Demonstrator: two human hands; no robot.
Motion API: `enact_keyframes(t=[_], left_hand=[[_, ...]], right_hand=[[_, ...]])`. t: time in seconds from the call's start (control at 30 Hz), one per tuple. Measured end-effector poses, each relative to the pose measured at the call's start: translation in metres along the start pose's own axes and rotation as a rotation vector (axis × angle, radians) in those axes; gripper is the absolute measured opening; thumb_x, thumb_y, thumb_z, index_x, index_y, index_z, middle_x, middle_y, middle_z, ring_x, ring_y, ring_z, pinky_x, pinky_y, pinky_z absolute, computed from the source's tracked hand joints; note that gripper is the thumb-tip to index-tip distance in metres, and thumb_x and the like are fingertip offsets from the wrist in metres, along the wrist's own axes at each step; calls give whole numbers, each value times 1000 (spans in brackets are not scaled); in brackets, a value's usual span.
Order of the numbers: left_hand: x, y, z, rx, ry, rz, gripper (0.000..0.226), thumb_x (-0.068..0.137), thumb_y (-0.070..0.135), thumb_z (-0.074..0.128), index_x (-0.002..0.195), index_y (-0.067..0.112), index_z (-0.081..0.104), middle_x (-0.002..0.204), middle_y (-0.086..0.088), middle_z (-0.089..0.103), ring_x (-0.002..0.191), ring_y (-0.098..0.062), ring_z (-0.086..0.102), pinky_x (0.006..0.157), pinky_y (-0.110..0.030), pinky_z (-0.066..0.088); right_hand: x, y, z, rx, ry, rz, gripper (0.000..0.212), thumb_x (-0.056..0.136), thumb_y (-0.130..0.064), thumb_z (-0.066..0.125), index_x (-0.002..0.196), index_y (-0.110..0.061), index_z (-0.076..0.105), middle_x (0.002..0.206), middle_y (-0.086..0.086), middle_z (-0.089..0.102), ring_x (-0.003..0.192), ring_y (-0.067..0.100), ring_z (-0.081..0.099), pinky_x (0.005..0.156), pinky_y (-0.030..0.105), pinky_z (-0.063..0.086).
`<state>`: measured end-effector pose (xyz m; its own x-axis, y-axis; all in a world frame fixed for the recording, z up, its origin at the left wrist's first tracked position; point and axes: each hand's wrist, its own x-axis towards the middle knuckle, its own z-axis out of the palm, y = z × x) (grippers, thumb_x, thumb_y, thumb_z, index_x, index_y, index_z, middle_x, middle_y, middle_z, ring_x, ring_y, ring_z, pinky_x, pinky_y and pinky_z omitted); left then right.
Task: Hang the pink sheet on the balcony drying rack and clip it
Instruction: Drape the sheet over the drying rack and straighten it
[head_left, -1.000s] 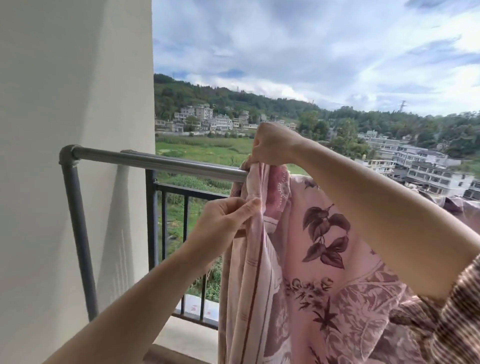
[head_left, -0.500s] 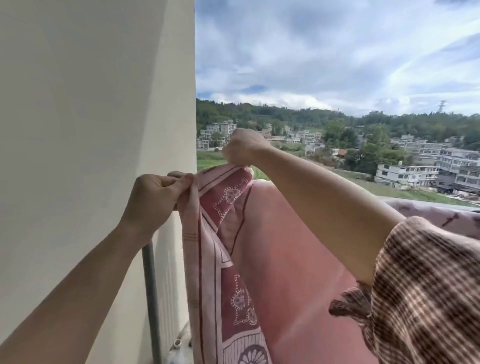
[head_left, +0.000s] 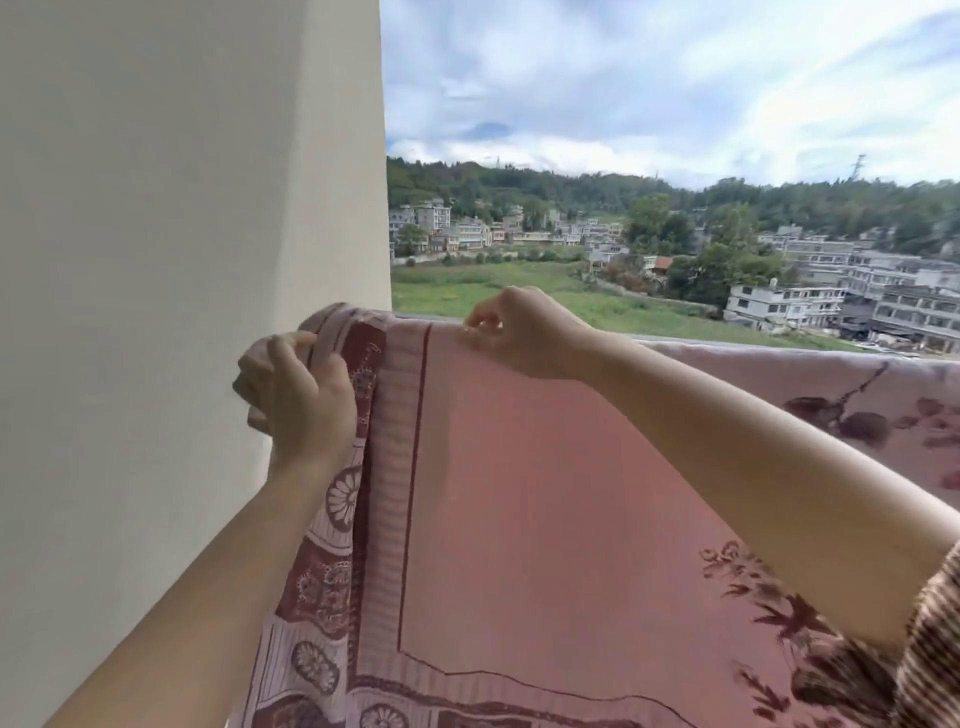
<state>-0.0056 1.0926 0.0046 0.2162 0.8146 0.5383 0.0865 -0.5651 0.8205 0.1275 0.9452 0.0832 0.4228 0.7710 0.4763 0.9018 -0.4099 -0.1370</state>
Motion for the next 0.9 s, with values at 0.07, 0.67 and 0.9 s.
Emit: enact_keyframes(t=[0.07,0.67,0.9], left_hand=[[-15,23,16,-2,-67,197,24,88,18,50,111,15,47,136,-5,32,130,-20,24,108,-50,17],[-341,260,189,-185,-555,872,40,84,14,55,124,12,51,136,-8,43,134,-24,29,111,-42,10],[-522,355,236,-228,-755,885,43,83,14,56,126,14,51,145,-10,35,139,-25,21,112,-47,12]], right_hand=[[-23,17,-7,-71,68,-42,31,92,-34,54,100,-10,71,93,8,73,81,26,67,71,42,56],[-439,225,-189,-446,283,507,38,88,-25,59,123,-9,60,125,6,61,117,22,54,99,39,45],[-627,302,-261,-401,232,874,36,86,-26,58,118,-10,63,119,5,62,116,23,54,94,32,42]])
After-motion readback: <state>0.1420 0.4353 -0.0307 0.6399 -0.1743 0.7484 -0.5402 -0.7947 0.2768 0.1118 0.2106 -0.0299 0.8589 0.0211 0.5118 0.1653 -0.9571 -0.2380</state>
